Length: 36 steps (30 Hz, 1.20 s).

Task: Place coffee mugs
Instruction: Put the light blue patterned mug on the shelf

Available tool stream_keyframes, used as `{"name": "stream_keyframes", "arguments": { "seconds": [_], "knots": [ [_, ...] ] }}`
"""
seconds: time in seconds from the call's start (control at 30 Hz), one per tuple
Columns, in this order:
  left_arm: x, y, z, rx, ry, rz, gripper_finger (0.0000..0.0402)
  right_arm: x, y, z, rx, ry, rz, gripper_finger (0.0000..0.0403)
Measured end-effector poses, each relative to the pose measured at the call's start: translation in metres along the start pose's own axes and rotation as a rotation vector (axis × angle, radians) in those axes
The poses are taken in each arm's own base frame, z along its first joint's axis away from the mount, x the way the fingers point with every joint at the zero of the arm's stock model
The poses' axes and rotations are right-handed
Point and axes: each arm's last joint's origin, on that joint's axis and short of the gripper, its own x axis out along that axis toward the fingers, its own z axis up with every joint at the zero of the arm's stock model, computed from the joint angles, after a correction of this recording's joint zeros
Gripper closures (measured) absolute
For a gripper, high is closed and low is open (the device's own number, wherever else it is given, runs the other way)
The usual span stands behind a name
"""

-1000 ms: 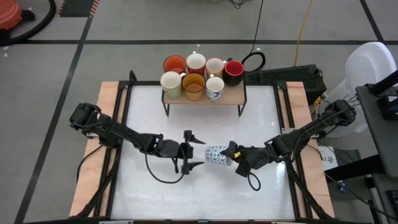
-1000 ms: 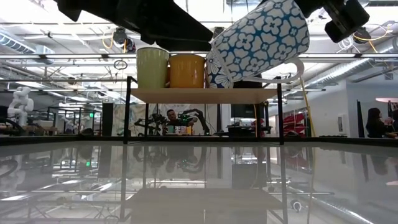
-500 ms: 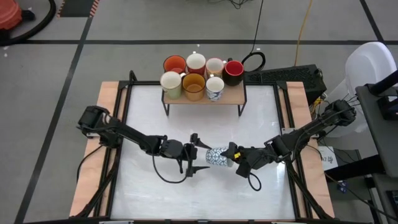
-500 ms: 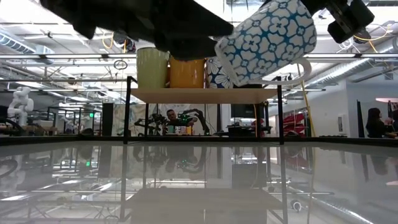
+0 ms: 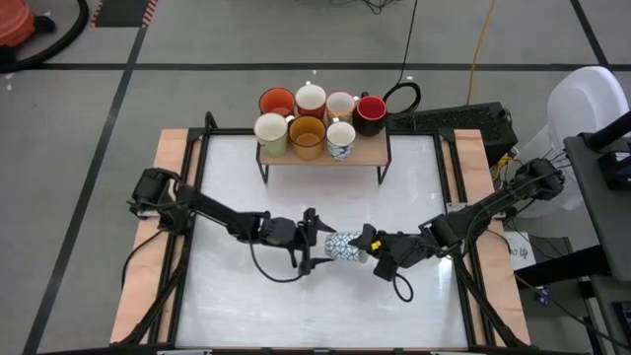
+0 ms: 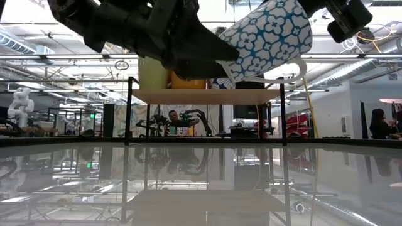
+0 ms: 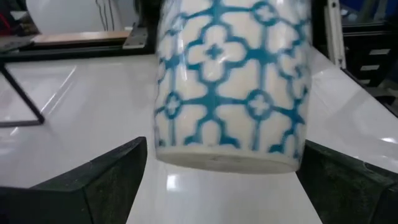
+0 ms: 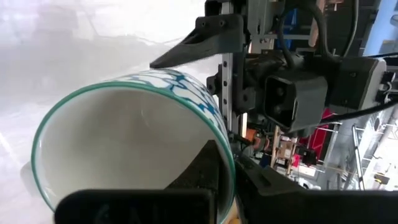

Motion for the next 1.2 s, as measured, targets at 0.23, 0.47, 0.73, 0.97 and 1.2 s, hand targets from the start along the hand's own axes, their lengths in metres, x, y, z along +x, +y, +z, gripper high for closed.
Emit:
{"name": "stream_keyframes", "arguments": {
  "seconds": [0.23, 0.47, 0.73, 0.97, 1.2],
  "knots": [
    [0.0001, 0.0014, 0.0006, -0.001, -0.005, -0.003, 0.0009, 0.0, -0.0003, 0.0001, -0.011, -0.002, -0.002, 0.0397],
    [-0.0003, -0.0002, 0.006, -0.017, -0.057, -0.065, 0.0009, 0.0005, -0.0023, 0.0011, -0.01, -0.048, -0.008, 0.0397],
    [-0.0003, -0.0002, 0.0058, -0.021, -0.056, -0.067, 0.0012, 0.0007, -0.0039, 0.0015, -0.013, -0.064, -0.019, 0.0397],
    [-0.0004, -0.0001, 0.0064, -0.019, -0.063, -0.066, 0.0064, 0.0006, -0.0039, 0.0016, -0.013, -0.063, -0.019, 0.0397],
    [-0.0005, 0.0, 0.0073, -0.02, -0.074, -0.063, 0.0064, 0.0004, -0.0043, 0.0014, -0.001, -0.061, -0.022, 0.0394]
  ]
}}
